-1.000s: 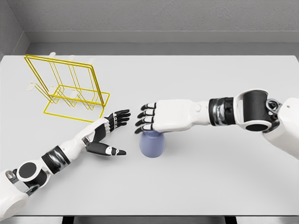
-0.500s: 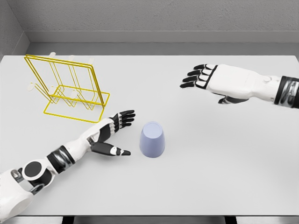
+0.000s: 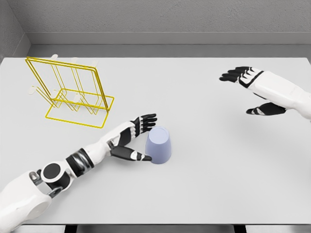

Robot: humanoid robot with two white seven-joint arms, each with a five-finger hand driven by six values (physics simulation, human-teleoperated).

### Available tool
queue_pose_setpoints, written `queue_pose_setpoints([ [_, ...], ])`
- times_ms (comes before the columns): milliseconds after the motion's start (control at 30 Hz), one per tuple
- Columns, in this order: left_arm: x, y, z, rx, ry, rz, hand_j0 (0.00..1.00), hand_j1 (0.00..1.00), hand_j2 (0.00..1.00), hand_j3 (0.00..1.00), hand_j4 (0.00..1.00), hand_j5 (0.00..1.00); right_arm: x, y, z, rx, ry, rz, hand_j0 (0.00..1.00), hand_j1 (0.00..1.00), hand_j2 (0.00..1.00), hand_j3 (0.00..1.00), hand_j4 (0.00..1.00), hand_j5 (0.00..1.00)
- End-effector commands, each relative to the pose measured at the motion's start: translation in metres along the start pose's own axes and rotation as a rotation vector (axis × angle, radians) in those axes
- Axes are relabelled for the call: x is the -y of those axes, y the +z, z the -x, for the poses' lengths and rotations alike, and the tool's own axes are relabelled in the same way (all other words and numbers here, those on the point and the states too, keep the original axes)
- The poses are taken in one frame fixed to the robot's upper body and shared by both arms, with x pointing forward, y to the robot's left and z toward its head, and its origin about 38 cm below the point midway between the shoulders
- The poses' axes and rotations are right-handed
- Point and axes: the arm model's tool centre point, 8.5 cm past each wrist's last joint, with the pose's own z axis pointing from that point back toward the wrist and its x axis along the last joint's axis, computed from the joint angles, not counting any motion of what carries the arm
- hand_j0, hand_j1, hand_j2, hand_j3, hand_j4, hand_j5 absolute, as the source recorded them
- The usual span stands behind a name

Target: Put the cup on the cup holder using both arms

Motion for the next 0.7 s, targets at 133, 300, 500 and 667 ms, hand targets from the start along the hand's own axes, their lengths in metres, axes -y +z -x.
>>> queue_pose_setpoints([
  [133,0.003,-0.001,0.002,-0.002,0.008,0.007,1.00,1.00,1.00,1.00,1.00,1.00,0.012,0.010,0.005,-0.028,0.000,0.060,1.00,1.00,1.00,1.00,1.00,1.00],
  [300,0.007,-0.006,0.000,0.008,0.012,0.014,1.00,1.00,1.00,1.00,1.00,1.00,0.006,0.011,0.004,-0.030,-0.012,0.055,1.00,1.00,1.00,1.00,1.00,1.00],
  [500,0.012,-0.011,0.000,0.011,0.014,0.031,1.00,1.00,1.00,1.00,1.00,1.00,0.002,0.013,0.004,-0.032,-0.020,0.047,1.00,1.00,1.00,1.00,1.00,1.00],
  [667,0.016,-0.014,0.000,0.018,0.022,0.038,1.00,1.00,1.00,1.00,1.00,1.00,0.000,0.013,0.004,-0.033,-0.026,0.045,1.00,1.00,1.00,1.00,1.00,1.00],
])
